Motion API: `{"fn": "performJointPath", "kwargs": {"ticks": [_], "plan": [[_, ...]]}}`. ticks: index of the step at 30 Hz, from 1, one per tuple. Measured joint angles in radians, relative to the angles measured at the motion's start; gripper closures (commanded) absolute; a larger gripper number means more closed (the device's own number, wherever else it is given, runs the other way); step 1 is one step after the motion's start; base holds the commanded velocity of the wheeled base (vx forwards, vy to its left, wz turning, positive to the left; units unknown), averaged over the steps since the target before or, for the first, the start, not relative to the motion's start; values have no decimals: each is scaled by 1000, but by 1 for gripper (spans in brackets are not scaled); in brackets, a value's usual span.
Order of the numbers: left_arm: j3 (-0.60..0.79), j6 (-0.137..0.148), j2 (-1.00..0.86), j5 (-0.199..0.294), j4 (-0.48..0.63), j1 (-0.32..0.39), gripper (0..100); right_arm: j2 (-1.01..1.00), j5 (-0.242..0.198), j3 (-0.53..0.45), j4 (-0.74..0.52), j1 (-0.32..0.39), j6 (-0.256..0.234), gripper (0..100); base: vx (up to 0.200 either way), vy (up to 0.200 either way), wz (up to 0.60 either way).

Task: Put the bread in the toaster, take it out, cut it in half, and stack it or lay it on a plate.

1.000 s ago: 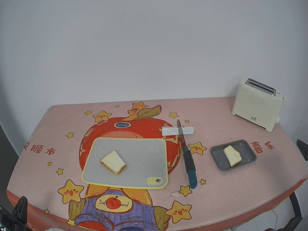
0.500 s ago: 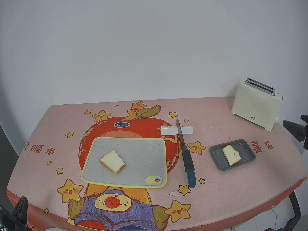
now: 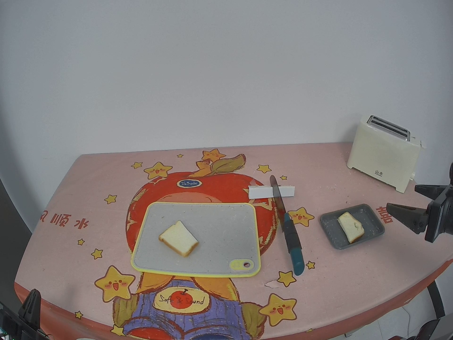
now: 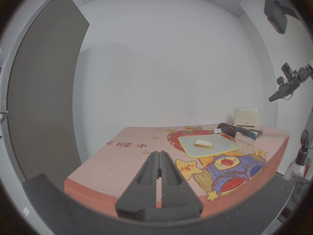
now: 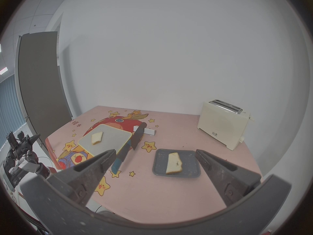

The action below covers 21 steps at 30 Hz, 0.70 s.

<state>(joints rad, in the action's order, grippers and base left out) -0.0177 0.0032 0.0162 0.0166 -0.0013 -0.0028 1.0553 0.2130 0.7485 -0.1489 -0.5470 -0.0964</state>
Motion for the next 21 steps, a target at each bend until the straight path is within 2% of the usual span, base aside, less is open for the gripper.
{"fn": "performJointPath", "kwargs": {"ticks": [6, 13, 18, 21], "plan": [[0, 0, 0, -1, 0, -1, 100, 6, 0, 0, 0, -26, -30, 0, 0, 33, 0], [0, 0, 0, -1, 0, 0, 100, 21, 0, 0, 0, -53, -38, 0, 0, 200, 0], [0, -1, 0, -1, 0, 0, 100, 35, 0, 0, 0, -64, -44, 0, 0, 0, 0], [0, -1, 0, -1, -1, 0, 100, 39, 0, 0, -1, -68, -45, 0, 0, 200, 0]]}}
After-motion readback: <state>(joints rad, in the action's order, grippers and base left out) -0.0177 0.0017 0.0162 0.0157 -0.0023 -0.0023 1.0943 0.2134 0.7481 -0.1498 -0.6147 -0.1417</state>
